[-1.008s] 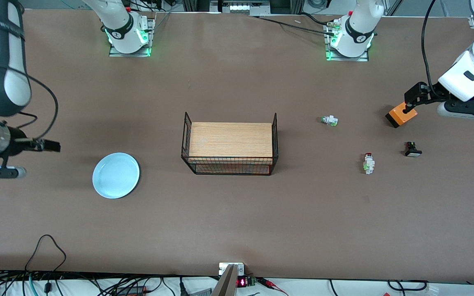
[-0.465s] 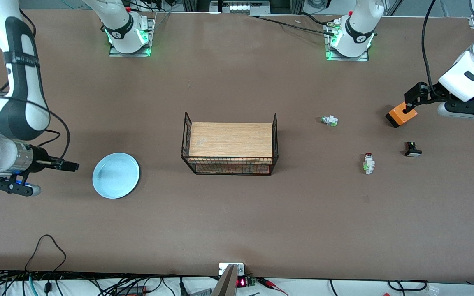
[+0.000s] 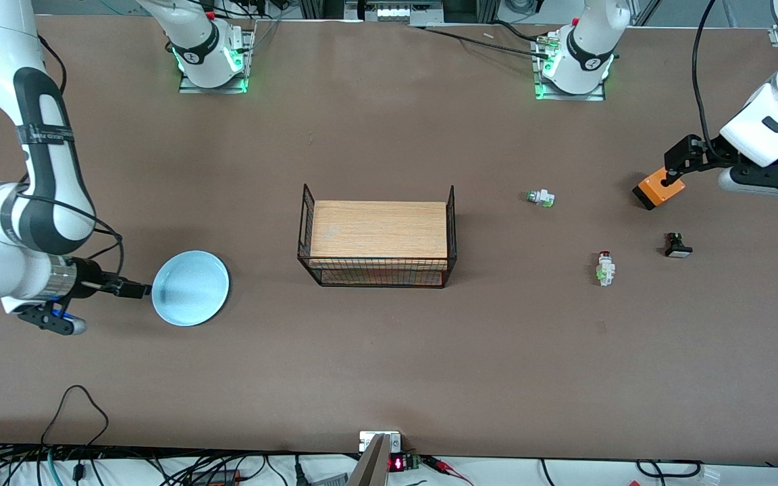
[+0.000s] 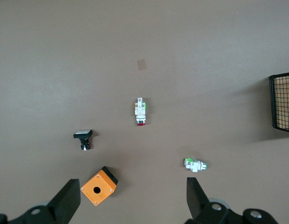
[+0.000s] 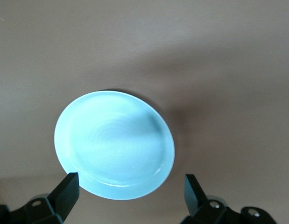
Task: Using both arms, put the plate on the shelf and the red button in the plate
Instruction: 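Lower the right gripper onto the plate rim and close it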
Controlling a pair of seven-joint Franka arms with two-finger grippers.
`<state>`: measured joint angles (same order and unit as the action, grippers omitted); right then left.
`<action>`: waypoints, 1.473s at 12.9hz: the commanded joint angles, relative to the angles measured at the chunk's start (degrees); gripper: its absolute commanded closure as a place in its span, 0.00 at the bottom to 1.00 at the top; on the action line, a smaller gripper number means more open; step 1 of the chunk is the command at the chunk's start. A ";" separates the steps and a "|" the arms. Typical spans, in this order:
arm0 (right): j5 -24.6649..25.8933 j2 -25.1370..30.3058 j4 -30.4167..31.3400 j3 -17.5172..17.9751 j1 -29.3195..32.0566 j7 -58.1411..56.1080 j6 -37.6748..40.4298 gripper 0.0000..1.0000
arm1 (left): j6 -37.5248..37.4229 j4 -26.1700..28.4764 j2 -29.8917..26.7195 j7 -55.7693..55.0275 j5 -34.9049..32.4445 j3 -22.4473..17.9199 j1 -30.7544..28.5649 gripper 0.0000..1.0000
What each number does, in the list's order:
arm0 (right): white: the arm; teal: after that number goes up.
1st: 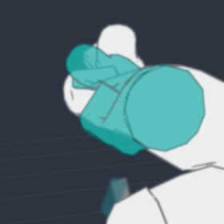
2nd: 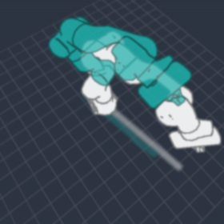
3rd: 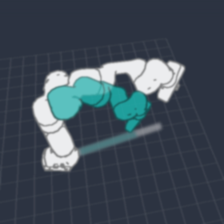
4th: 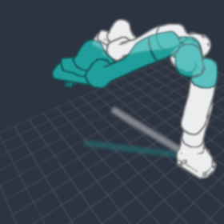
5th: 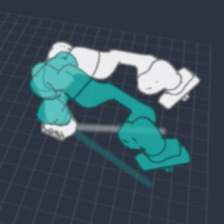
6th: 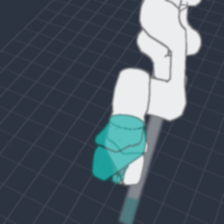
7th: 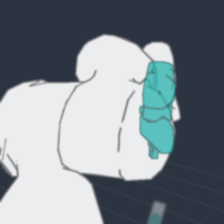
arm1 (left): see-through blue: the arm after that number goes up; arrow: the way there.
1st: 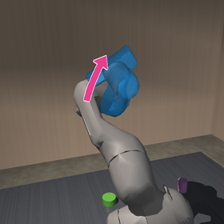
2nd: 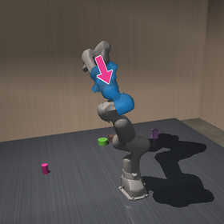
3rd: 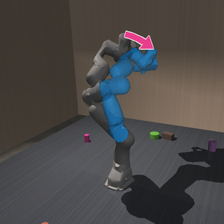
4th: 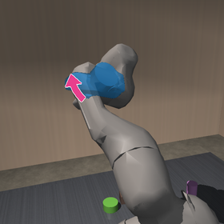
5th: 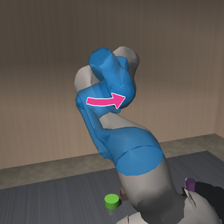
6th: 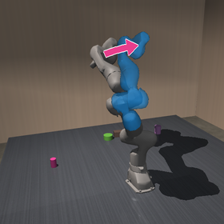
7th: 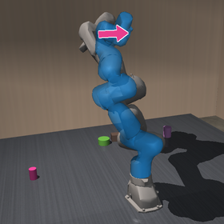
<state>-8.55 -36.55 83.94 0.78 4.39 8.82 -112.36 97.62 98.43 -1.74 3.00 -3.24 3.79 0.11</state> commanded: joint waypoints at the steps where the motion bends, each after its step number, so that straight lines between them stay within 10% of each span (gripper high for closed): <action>1: 0.11 -2.37 0.17 1.42 2.37 -0.37 -3.47 0.00 | -0.59 -3.07 1.92 -0.18 -1.15 0.34 -0.02 0.00; 13: 0.55 -7.12 6.76 1.50 2.29 -8.73 -18.94 0.00 | -1.12 -3.25 1.66 -0.01 -1.06 0.87 -0.02 0.00; 19: 0.20 -7.04 7.64 1.33 2.29 -8.03 -19.74 0.17 | -1.12 -3.16 1.83 0.17 -0.98 0.69 -0.46 0.00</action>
<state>-8.37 -44.40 90.74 1.87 6.53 0.87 -131.76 97.63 97.07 -0.88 3.00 -3.24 4.37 0.01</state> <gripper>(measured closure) 0.172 0.000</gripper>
